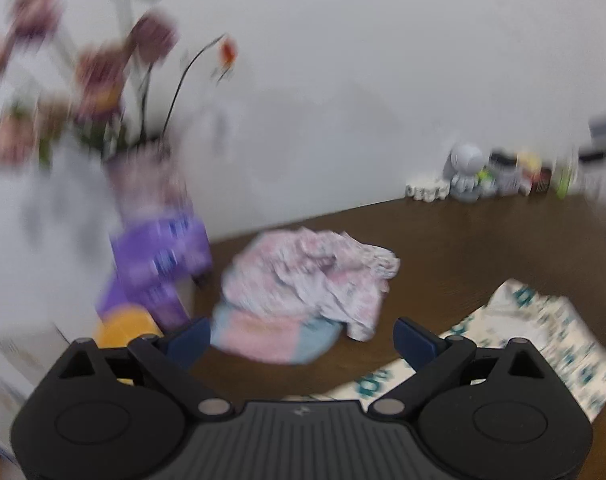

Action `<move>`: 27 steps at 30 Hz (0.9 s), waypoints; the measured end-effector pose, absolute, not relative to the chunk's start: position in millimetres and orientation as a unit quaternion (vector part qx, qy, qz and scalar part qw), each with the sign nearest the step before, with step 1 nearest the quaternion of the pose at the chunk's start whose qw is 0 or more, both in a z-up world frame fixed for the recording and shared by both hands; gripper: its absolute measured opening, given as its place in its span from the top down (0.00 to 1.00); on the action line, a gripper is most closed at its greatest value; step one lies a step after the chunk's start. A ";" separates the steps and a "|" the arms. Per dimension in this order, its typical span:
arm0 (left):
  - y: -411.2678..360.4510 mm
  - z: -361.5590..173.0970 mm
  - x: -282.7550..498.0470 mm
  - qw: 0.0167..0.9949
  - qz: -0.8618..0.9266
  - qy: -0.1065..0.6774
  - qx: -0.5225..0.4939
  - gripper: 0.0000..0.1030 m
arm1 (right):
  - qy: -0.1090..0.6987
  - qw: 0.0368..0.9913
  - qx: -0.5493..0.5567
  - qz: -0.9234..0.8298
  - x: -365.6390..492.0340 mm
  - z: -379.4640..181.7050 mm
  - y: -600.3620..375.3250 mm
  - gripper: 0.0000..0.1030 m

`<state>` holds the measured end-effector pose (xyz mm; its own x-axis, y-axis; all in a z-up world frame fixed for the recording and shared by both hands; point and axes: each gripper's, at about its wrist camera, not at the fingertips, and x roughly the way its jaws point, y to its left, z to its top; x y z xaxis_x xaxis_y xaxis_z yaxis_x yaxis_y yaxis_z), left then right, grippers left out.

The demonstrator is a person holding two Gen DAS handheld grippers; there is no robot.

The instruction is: Fold clothes

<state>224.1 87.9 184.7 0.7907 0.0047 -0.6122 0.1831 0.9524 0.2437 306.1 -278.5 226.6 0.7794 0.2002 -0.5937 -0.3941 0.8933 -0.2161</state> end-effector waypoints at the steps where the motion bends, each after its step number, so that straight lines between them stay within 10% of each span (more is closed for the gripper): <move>1: 80.5 182.7 228.4 0.927 -0.050 0.320 0.188 0.05 | 0.293 0.920 -0.194 0.176 308.6 230.7 -272.2 0.00; 18: 74.5 66.1 293.7 0.835 -0.236 0.415 0.275 0.16 | 0.435 0.779 -0.295 0.341 368.0 65.8 -217.7 0.04; 27: 84.9 44.0 317.7 0.812 -0.281 0.449 0.245 0.40 | 0.460 0.771 -0.189 0.397 402.6 54.7 -238.7 0.28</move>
